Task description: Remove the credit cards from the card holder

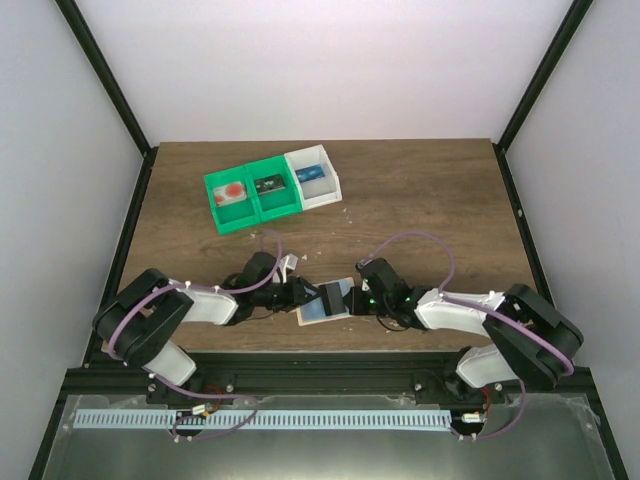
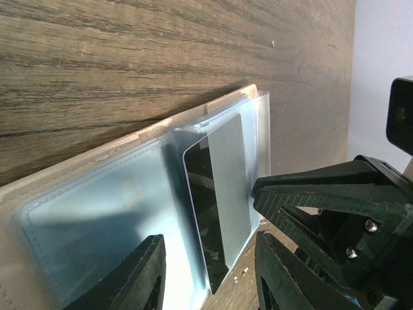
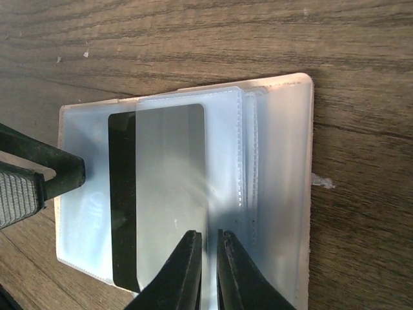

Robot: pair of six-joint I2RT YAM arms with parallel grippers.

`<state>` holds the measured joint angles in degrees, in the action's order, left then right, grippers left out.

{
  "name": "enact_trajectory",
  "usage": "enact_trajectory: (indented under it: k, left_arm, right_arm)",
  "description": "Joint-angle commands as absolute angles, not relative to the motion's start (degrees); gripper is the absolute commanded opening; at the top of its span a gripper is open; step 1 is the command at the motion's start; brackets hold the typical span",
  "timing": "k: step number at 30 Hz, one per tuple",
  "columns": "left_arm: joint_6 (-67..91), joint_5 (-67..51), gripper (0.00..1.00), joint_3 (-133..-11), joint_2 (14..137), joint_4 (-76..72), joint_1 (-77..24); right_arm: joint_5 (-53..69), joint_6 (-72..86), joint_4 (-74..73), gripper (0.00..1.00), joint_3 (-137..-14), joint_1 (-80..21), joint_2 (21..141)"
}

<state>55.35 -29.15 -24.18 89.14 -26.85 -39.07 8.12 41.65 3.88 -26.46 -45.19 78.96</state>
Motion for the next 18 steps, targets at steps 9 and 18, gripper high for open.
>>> enact_trajectory:
  k: [9, 18]
  left_arm:
    - [58.3, -30.6, 0.39, -22.5, 93.0, -36.0, -39.8]
    - [60.5, -30.4, 0.34, -22.8, 96.4, -41.2, -40.3]
  right_arm:
    - [8.4, 43.9, 6.6, 0.09, -23.9, -45.3, 80.4]
    - [8.3, 43.8, 7.0, 0.09, -23.5, -45.3, 80.6]
